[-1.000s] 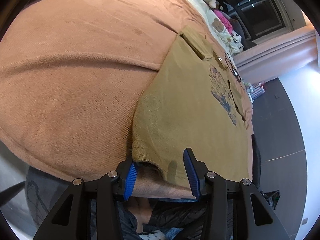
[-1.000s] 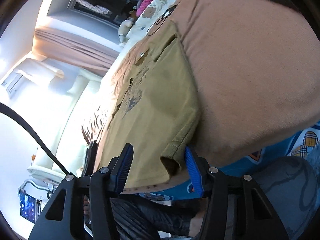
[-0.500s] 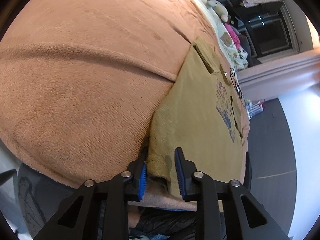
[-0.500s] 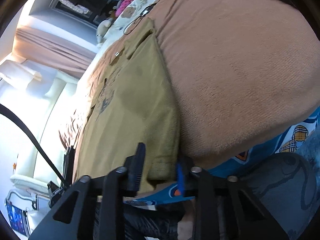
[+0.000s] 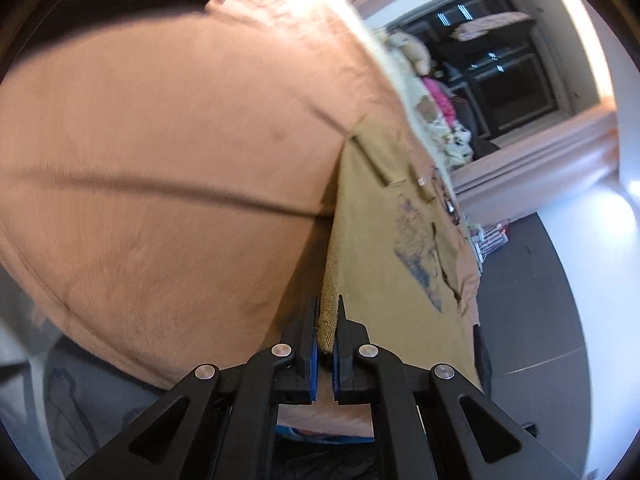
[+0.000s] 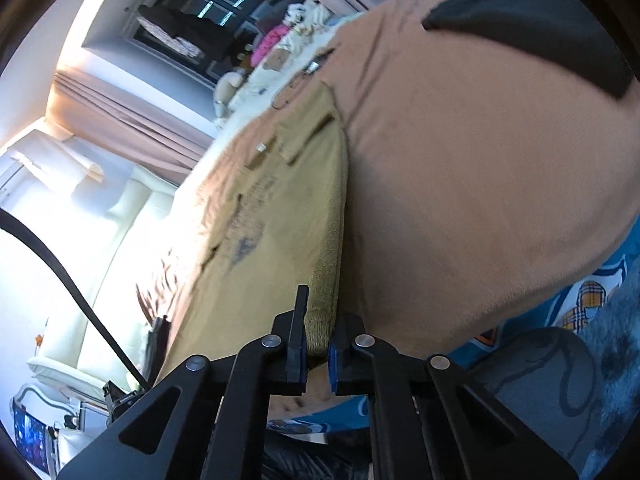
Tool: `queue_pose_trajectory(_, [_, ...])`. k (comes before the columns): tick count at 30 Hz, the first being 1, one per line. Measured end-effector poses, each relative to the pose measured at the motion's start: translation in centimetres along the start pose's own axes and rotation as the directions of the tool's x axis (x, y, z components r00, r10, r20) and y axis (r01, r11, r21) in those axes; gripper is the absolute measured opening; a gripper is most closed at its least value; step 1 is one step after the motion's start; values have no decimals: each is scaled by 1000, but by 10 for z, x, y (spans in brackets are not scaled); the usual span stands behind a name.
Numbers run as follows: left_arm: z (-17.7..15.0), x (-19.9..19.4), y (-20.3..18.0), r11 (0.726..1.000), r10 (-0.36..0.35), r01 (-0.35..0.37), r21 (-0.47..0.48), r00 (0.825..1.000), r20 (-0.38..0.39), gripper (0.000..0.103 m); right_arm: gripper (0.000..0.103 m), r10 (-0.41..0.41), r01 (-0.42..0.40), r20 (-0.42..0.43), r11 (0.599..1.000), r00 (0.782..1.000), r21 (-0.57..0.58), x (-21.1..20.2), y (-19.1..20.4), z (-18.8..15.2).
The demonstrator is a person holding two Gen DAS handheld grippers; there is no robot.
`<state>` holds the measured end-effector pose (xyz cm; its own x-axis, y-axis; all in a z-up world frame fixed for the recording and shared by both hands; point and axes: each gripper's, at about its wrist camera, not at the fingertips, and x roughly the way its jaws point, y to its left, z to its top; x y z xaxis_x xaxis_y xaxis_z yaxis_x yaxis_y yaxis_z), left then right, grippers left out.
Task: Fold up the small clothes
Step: 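Lift the hem with both grippers and carry it toward the collar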
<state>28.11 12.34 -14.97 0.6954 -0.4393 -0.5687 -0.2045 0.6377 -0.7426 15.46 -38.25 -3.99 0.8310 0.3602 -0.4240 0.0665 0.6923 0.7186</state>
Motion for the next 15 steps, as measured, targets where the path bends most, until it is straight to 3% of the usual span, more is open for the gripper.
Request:
queue_pose_trajectory(6, [2, -24, -14, 997, -71, 69, 39, 996, 53, 4, 4, 38, -37, 35, 999, 999, -30, -19, 14, -9])
queue_pose_trajectory(15, [5, -76, -57, 976, -191, 174, 128, 972, 135, 4, 3, 104, -97, 101, 992, 989, -78, -52, 4, -11])
